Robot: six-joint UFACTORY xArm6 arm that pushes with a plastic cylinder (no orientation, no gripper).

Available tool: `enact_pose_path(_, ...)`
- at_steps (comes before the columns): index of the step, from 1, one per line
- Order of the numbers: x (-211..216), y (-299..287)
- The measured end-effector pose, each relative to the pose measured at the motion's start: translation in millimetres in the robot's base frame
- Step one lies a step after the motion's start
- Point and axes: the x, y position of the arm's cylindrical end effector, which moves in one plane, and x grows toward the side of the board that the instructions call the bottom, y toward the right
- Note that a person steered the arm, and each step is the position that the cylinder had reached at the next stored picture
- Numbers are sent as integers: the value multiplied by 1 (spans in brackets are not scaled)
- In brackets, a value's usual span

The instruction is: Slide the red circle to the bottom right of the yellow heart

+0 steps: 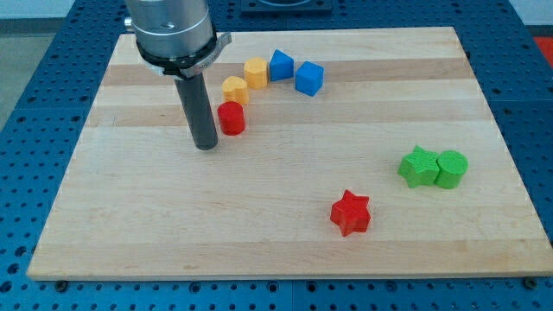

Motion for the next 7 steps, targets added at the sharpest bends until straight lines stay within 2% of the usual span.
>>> enact_pose_path(1, -23, 2)
enact_pose_path(3, -42, 2)
enact_pose_path(7, -38, 21)
